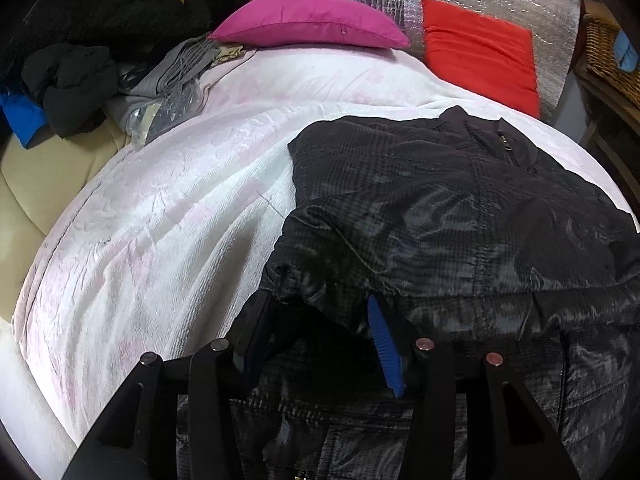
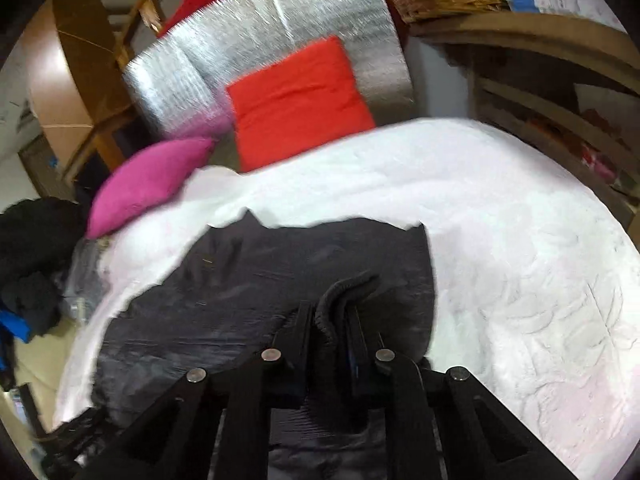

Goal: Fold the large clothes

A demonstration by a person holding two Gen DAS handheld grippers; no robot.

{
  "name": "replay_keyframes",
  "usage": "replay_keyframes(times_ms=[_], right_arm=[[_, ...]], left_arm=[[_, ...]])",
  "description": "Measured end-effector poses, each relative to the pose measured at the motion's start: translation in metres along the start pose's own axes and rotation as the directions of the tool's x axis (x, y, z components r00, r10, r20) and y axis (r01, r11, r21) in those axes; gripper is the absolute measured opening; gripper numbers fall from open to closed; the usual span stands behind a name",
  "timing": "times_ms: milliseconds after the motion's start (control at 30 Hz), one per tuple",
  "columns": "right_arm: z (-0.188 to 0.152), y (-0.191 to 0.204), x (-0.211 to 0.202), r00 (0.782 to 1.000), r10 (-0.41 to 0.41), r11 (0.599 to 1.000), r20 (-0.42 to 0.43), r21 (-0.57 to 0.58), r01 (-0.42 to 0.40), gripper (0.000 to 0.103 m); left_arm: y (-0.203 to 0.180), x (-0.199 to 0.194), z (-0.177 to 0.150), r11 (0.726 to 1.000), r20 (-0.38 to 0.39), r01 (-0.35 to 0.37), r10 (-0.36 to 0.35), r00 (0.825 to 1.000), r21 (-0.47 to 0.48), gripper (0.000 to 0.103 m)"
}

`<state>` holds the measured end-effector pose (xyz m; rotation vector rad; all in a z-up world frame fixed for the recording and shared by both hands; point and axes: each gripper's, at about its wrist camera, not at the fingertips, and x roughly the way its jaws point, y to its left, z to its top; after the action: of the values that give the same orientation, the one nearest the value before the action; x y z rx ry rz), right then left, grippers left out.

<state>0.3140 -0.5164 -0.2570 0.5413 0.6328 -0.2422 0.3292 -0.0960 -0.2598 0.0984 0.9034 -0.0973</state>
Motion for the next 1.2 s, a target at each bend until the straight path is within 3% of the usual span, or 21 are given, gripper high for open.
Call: replay_keyframes(times_ms=[167,500,567,700,800,867,900,933,1033,1200], right_arm=[[-0.011,-0.022,0.036,0.991,-0.035,0.999,-0.133,0.016,0.037,0.015],[-0.014,-0.034,0.026,0.981,0.047,0.996,-0.188,0.086,-0.031,0.025],[-0.016,-0.034,0.022,0.979,0.078,0.993,-0.191,0.104,-0.058,0.030],[-0.020,-0.036,0.013,0.970,0.152,0.983,-0.188,0.129,-0.129,0.061],[-0.022,-0.032,0.010,0.970,0.162,0.984,-0.178,0.105,-0.145,0.060],[-0.023,-0.028,0.011,0.975,0.133,0.990,-0.178,0.080,-0.120,0.048],[-0.023,-0.027,0.012,0.977,0.110,0.993,-0.181,0.069,-0.099,0.034],[-0.024,-0.027,0.015,0.978,0.081,0.996,-0.191,0.058,-0.071,0.032],[-0.025,-0.030,0.017,0.978,0.074,0.996,-0.193,0.059,-0.064,0.029],[-0.026,-0.025,0.018,0.980,0.044,0.999,-0.192,0.016,-0.041,0.029]], left_arm=[[-0.004,-0.003,-0.002,1.000,0.015,0.000,0.000,1.000,0.022,0.050],[-0.011,-0.004,-0.005,0.999,0.018,-0.015,0.014,1.000,0.040,0.050],[-0.011,-0.004,-0.004,0.999,0.019,-0.015,0.014,1.000,0.039,0.050],[-0.014,-0.006,-0.004,0.999,0.024,-0.011,0.010,1.000,0.038,0.050],[-0.016,-0.011,-0.002,0.999,0.035,0.013,-0.015,0.999,0.042,0.050],[-0.014,-0.013,0.001,0.998,0.033,0.056,-0.058,0.998,0.037,0.050],[-0.011,-0.013,0.003,0.995,0.022,0.101,-0.101,0.995,0.027,0.051],[-0.007,-0.014,0.006,0.988,0.006,0.154,-0.154,0.988,0.011,0.051],[0.015,-0.014,0.014,0.951,-0.030,0.300,-0.302,0.953,-0.074,0.061],[0.053,-0.011,0.021,0.931,-0.025,0.308,-0.319,0.948,-0.193,0.062]])
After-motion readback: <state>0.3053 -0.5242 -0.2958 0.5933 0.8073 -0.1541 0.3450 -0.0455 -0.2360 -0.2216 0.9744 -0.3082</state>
